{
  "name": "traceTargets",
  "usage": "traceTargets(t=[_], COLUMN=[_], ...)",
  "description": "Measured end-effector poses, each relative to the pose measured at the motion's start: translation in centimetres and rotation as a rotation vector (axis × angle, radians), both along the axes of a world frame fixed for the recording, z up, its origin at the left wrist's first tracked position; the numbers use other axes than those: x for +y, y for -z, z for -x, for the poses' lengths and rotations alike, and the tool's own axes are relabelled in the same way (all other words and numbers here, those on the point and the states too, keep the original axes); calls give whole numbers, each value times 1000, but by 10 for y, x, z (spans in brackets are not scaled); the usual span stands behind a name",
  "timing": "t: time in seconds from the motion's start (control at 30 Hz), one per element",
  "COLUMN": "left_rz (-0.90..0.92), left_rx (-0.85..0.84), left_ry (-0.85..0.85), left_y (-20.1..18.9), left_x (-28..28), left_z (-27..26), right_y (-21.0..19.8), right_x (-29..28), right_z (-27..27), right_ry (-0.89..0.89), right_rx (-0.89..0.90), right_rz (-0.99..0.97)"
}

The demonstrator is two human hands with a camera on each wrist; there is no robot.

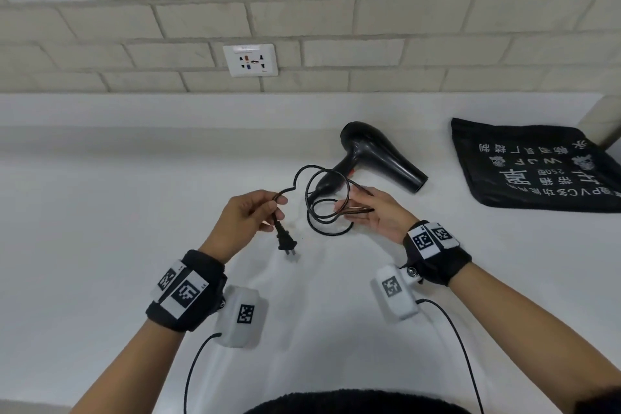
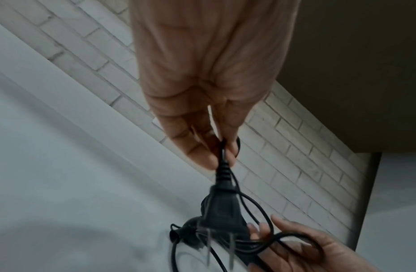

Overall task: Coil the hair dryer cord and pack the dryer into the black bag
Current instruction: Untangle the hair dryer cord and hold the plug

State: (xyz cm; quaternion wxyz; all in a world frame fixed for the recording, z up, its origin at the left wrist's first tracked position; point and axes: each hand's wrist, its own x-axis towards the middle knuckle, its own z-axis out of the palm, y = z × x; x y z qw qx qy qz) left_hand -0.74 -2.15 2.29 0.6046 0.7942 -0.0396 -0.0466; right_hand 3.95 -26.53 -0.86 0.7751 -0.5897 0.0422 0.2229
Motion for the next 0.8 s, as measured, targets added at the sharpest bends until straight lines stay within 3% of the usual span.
traceTargets(t=[0.07, 0.23, 0.43, 0.63, 0.8], left_rz=[59, 240, 297, 151, 45], left_rx=[-42, -106, -164, -134, -56], left_ry=[-98, -299, -462, -378, -176], left_y=[-4, -10, 4, 29, 37], left_x=[-3, -22, -57, -77, -85], left_z=[-7, -25, -38, -36, -33], right_y=[-1, -6, -4, -4, -1], right_x=[-2, 2, 1, -4, -10], right_z=[1, 9, 15, 13, 14], right_ry=[-35, -91, -39, -36, -118], right_rx=[-9, -205, -253, -278, -396], right_rz=[-9, 217, 156, 305, 390])
